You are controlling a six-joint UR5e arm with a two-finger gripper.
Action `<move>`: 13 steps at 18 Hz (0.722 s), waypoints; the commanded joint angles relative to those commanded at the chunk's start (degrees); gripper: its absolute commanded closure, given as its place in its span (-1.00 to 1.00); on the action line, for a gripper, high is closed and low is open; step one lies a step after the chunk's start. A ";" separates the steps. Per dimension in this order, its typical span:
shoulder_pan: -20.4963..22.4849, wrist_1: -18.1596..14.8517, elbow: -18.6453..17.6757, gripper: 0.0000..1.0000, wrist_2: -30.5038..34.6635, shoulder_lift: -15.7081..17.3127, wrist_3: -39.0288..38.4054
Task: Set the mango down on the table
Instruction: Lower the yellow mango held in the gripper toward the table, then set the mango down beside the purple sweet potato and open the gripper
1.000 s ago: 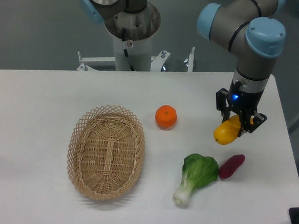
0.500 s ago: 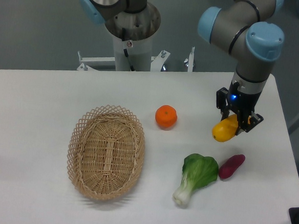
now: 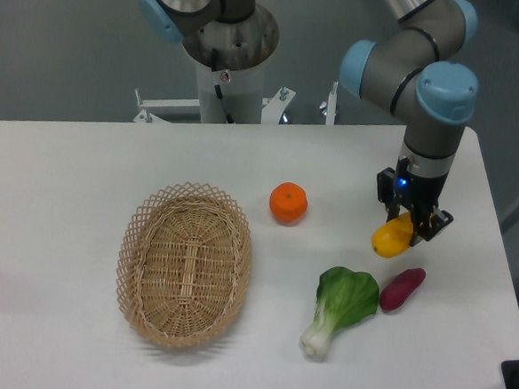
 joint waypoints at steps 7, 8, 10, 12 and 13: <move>-0.26 0.09 -1.85 0.08 0.26 -1.41 -0.09; -0.26 0.09 -2.11 0.08 0.26 -1.41 0.00; -0.26 0.18 -2.12 0.01 0.18 -1.41 0.00; -0.26 0.18 -2.20 -0.01 0.18 -1.41 -0.09; -0.26 0.18 -2.12 -0.13 0.18 -1.41 0.00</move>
